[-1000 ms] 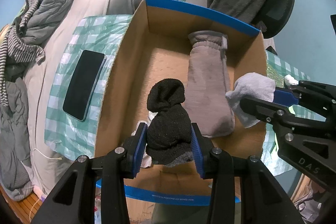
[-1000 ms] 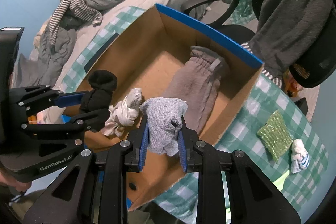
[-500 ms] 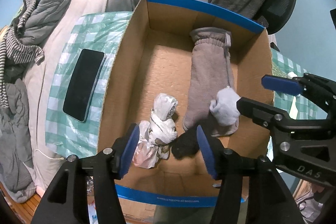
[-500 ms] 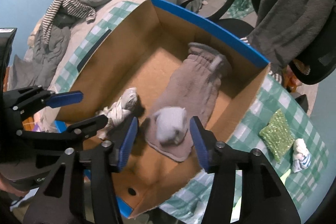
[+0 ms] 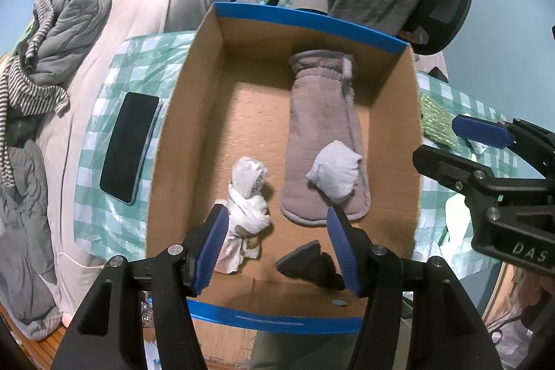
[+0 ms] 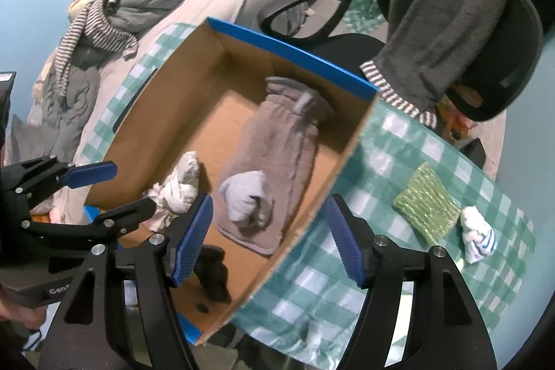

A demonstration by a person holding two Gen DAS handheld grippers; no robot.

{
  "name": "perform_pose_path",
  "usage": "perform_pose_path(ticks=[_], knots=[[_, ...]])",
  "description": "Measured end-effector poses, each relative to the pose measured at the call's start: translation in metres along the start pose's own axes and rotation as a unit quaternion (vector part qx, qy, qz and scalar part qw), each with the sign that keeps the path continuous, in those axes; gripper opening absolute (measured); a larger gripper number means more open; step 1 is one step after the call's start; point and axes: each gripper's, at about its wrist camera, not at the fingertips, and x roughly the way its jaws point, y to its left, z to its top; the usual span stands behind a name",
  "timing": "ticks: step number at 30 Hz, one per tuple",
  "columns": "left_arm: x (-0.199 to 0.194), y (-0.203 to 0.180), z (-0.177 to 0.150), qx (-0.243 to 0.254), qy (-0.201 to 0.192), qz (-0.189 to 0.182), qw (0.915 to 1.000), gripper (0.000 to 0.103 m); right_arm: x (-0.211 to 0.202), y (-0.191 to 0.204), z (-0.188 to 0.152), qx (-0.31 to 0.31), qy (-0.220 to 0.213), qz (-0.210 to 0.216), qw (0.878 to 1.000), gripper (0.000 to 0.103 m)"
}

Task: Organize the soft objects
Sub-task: 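Move both tools back over the table toward the lime-green cloth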

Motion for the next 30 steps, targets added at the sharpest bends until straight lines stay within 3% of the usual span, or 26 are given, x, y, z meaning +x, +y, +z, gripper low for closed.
perform_pose_path(ticks=[30], knots=[[-0.004,-0.116,-0.019,0.096,0.009,-0.026,0.9951,0.060,-0.040,-0.122,-0.099,0.139,0.001,-0.054,0.989,0.073]])
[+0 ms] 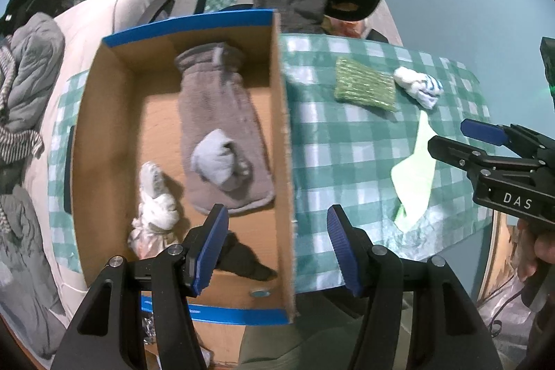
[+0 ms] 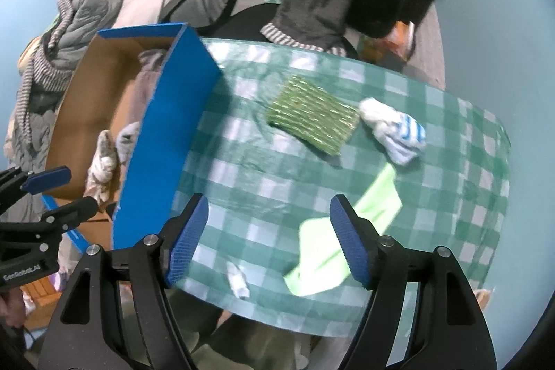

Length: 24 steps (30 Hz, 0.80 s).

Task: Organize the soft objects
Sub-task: 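Move both tools back over the table toward the lime-green cloth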

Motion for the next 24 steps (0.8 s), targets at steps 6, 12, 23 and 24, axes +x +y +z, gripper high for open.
perform_pose_path(ticks=[6,12,23,24], knots=[[0.004,-0.026,0.006,0.025,0.004,-0.003,0.9997,0.061,-0.003,-0.029,-0.012,0.028,0.000,-0.009,1.000,0.073],[0.010,-0.046,0.012,0.045,0.009,-0.005,0.9989,0.061,0.000,-0.052,-0.023,0.049,0.008,-0.017,0.999,0.074],[0.030,-0.075,0.019,0.070,0.027,-0.004,0.9972,0.061,0.033,-0.085,-0.042,0.085,0.045,-0.012,0.995,0.076],[0.034,-0.077,0.020,0.072,0.030,-0.004,0.9970,0.061,0.036,-0.086,-0.043,0.088,0.049,-0.011,0.995,0.076]])
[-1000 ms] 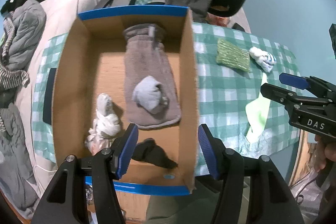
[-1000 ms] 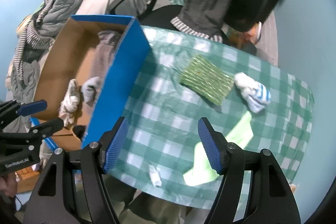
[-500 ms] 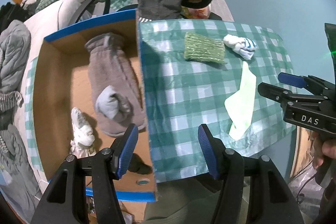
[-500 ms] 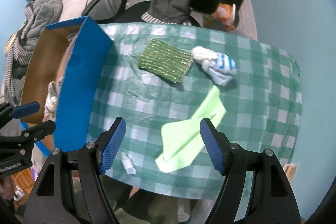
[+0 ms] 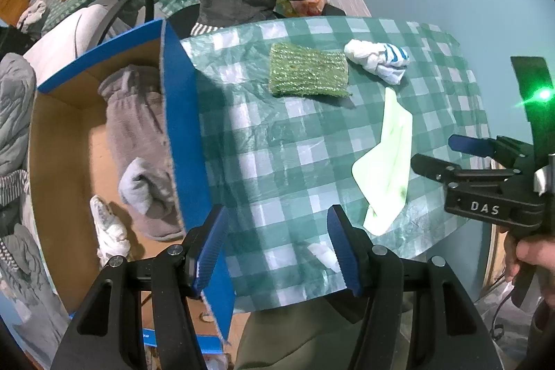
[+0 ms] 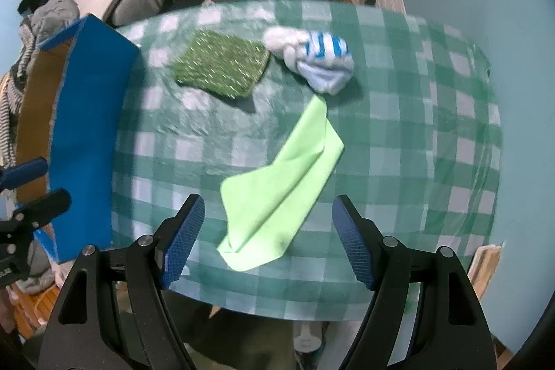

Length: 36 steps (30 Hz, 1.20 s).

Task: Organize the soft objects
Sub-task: 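Move both tools back over the table toward the lime-green cloth, then lower the right tool onto the lime-green cloth and close it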

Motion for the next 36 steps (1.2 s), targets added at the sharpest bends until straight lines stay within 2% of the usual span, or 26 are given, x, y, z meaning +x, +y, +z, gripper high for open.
perform_pose_path(ticks=[9,23,36], knots=[[0.024,-0.010,0.007,0.010,0.015,0.013,0.9997,0.061,0.030,-0.011,-0.001,0.020,0.024,0.006,0.999,0.076],[0.055,-0.014,0.013,0.004,0.031,0.026,0.9992,0.061,0.066,-0.012,0.002,0.035,0.041,-0.028,0.998,0.076],[0.065,-0.011,0.012,-0.003,0.045,0.022,0.9987,0.061,0.093,0.012,-0.002,-0.005,0.040,-0.068,0.997,0.077]])
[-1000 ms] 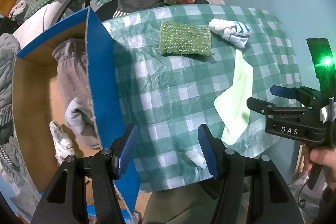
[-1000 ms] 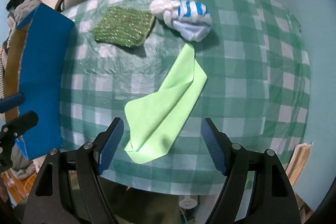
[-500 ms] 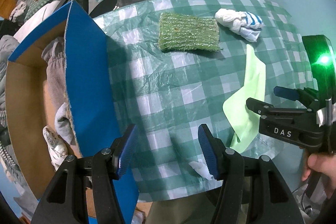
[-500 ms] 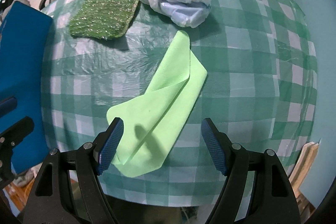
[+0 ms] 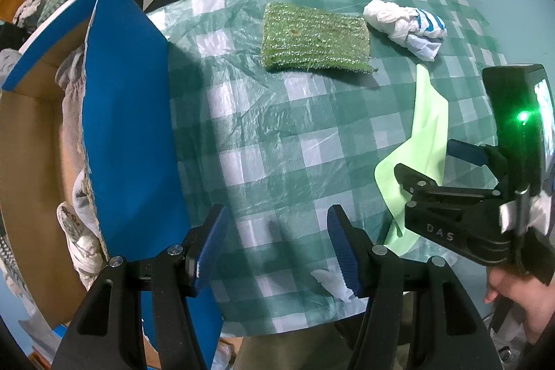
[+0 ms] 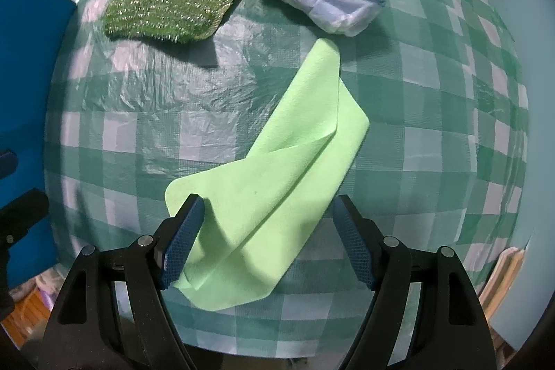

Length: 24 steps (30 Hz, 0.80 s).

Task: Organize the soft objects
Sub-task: 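Lower the right tool onto the lime-green cloth and close it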

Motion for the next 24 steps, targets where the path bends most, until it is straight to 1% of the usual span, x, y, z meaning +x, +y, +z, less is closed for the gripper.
perform_pose_path(ticks=[7,9,11,13,14,16,17,18,19,21,23,24], knots=[[0.001,0.007,-0.003,-0.004,0.002,-0.004,1.0000,0.061,0.002,0.019,0.000,-0.013,-0.010,-0.014,1.000,0.076],[0.003,0.009,-0.007,-0.006,0.003,-0.005,1.0000,0.061,0.003,0.025,0.000,-0.023,-0.008,-0.008,1.000,0.077],[0.004,0.008,-0.008,-0.009,0.004,-0.007,0.9999,0.061,0.004,0.038,0.003,-0.029,-0.011,-0.007,0.999,0.074],[0.004,0.008,-0.011,-0.013,0.005,-0.009,0.9999,0.061,0.004,0.054,0.002,-0.041,-0.015,-0.004,0.999,0.064],[0.004,0.008,-0.012,-0.015,0.005,-0.010,0.9998,0.061,0.003,0.058,0.002,-0.047,-0.016,-0.003,0.999,0.061],[0.004,0.008,-0.016,-0.019,0.006,-0.012,0.9997,0.061,0.003,0.066,0.000,-0.060,-0.019,-0.001,0.998,0.047],[0.005,0.008,-0.018,-0.020,0.007,-0.012,0.9997,0.061,0.003,0.072,-0.001,-0.065,-0.020,0.000,0.998,0.044],[0.004,0.010,-0.021,-0.022,0.007,-0.013,0.9996,0.061,0.003,0.075,-0.003,-0.071,-0.021,0.003,0.997,0.034],[0.004,0.010,-0.024,-0.025,0.008,-0.015,0.9995,0.061,0.002,0.078,-0.003,-0.073,-0.022,0.005,0.997,0.023],[0.005,0.011,-0.030,-0.033,0.012,-0.019,0.9992,0.062,0.001,0.079,-0.006,-0.074,-0.018,0.018,0.997,0.015],[0.007,0.009,-0.036,-0.039,0.014,-0.022,0.9989,0.067,0.000,0.078,-0.009,-0.076,-0.014,0.029,0.997,0.013],[0.008,0.009,-0.039,-0.042,0.014,-0.025,0.9987,0.067,-0.001,0.075,-0.011,-0.077,-0.014,0.031,0.996,0.012]])
